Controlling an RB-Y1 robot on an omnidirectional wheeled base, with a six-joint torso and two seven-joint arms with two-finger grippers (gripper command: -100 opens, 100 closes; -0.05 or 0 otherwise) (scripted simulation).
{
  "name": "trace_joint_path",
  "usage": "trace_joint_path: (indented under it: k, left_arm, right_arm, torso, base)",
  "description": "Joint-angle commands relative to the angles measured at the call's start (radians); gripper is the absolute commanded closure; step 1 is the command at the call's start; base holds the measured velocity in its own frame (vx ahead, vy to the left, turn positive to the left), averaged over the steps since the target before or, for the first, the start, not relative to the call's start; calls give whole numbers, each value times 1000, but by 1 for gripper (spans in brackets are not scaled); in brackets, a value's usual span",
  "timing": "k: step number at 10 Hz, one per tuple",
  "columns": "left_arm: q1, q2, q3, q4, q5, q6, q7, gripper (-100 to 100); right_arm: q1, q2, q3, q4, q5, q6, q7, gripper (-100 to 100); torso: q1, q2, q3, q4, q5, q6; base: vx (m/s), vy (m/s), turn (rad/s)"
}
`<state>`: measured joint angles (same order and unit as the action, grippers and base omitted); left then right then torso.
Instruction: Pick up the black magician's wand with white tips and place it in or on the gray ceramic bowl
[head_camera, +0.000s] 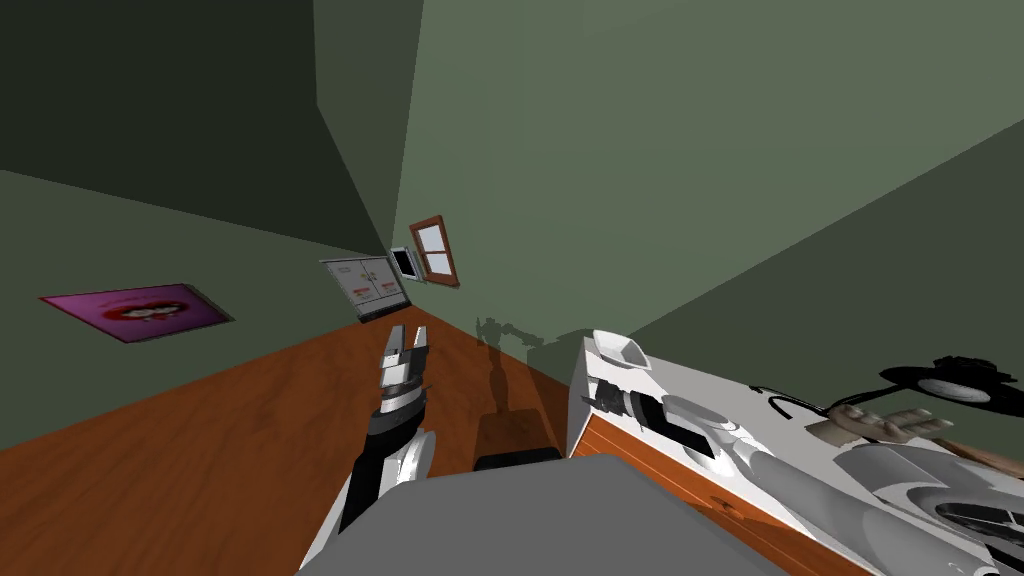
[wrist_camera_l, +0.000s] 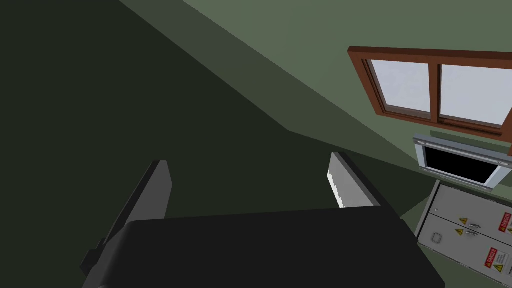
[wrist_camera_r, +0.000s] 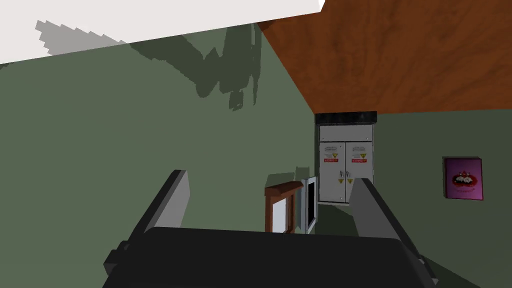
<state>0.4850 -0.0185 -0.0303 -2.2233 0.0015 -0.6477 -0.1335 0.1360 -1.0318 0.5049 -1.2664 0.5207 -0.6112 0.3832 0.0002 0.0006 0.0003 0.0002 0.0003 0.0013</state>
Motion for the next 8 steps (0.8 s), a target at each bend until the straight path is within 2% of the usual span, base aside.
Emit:
trace_joint_path:
  k: [1, 2, 3, 4, 5, 6, 7, 8]
  left_arm:
    - [0, 0, 0, 0, 0, 0, 0, 0]
    - [0, 0, 0, 0, 0, 0, 0, 0]
    - [0, 0, 0, 0, 0, 0, 0, 0]
    - [0, 0, 0, 0, 0, 0, 0, 0]
    - [0, 0, 0, 0, 0, 0, 0, 0]
    - [0, 0, 0, 0, 0, 0, 0, 0]
    - [0, 0, 0, 0, 0, 0, 0, 0]
    - [0, 0, 0, 0, 0, 0, 0, 0]
  right_arm:
    - [-3, -32, 30, 50, 29, -7, 18, -100]
    - [-3, -32, 30, 60, 29, -7, 18, -100]
    - [-5, -64, 57, 94, 54, -10, 28, -100]
    - [-5, -64, 57, 119, 54, -10, 28, -100]
    - [-7, -94, 82, 146, 78, -13, 37, -100]
    - [-7, -94, 82, 165, 78, -13, 37, -100]
    - [-8, -124, 105, 205, 101, -15, 45, -100]
    - [-8, -124, 105, 209, 101, -15, 45, -100]
  torso:
    - [0, 0, 0, 0, 0, 0]
    - [0, 0, 0, 0, 0, 0]
    - [0, -1, 0, 0, 0, 0]
    - [0, -1, -1, 0, 0, 0]
    - [-1, 0, 0, 0, 0, 0]
    - [-1, -1, 0, 0, 0, 0]
    - [-1, 0, 0, 0, 0, 0]
    - [-1, 0, 0, 0, 0, 0]
  base:
    - [31, 8, 138]
    - [33, -1, 54]
    - [36, -7, 105]
    - [30, -13, 69]
    - [32, -10, 120]
    - [24, -13, 46]
    - [26, -14, 83]
    - [20, -17, 51]
